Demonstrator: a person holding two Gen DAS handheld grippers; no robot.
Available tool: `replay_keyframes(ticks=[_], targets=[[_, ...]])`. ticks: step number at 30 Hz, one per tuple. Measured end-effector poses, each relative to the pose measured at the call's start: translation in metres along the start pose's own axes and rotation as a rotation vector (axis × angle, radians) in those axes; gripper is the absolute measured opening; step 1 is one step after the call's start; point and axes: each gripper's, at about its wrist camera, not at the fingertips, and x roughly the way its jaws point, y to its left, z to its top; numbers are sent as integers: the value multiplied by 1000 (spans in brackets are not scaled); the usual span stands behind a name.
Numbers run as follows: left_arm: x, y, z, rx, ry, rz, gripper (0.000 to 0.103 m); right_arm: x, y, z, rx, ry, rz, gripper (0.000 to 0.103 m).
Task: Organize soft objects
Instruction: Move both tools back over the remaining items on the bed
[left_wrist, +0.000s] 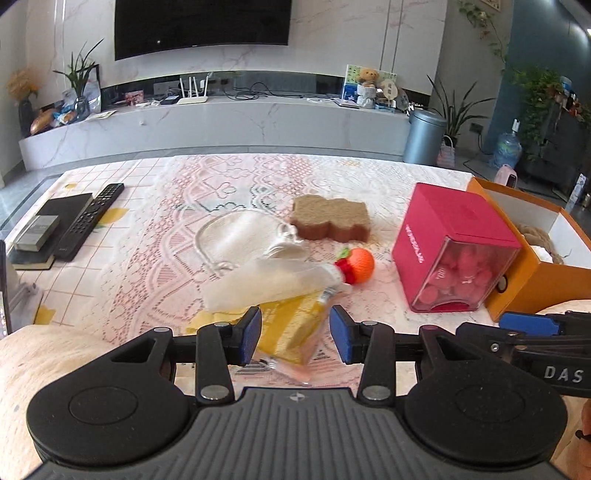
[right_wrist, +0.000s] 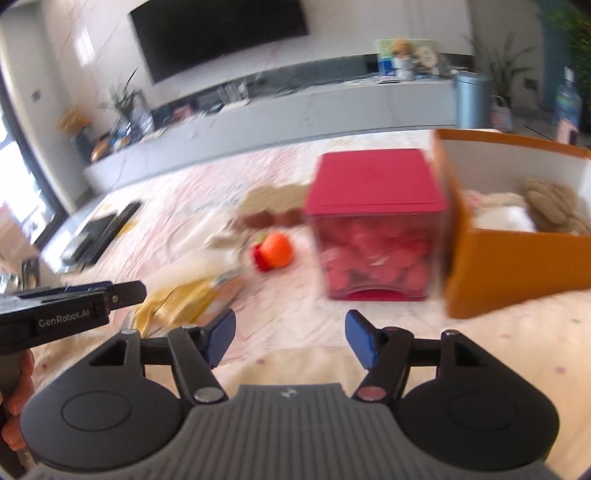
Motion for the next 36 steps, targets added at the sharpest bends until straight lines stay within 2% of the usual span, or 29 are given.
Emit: replay_keyframes(ticks=[2, 4, 7, 14, 21, 24, 29, 33, 36], targets=[[1, 11, -1, -22, 7, 5, 49, 8, 10, 2, -26, 8, -3, 64], [3, 25, -4, -57, 19, -1, 49, 18, 20, 3, -44, 21, -2, 55], [5, 39, -6, -87, 25, -10, 49, 30, 30, 8, -76, 34, -2, 47], [13, 65, 5, -154, -3, -28, 49, 59, 47, 15, -140, 22, -16, 47], [35, 89, 4, -284, 64, -83, 50, 88, 59, 17, -189, 17, 11, 47], [43, 95, 3, -323, 95, -101, 53, 100, 64, 21, -215, 15, 18, 47], [54, 88, 6, -307, 119, -107, 59, 117, 66, 24, -218, 25, 43, 48], [71, 77, 18, -241, 124, -81, 63, 128, 64, 27, -221, 41, 39, 48], [87, 73, 26, -200, 147, -62, 70, 134, 58, 31, -200, 49, 42, 48]])
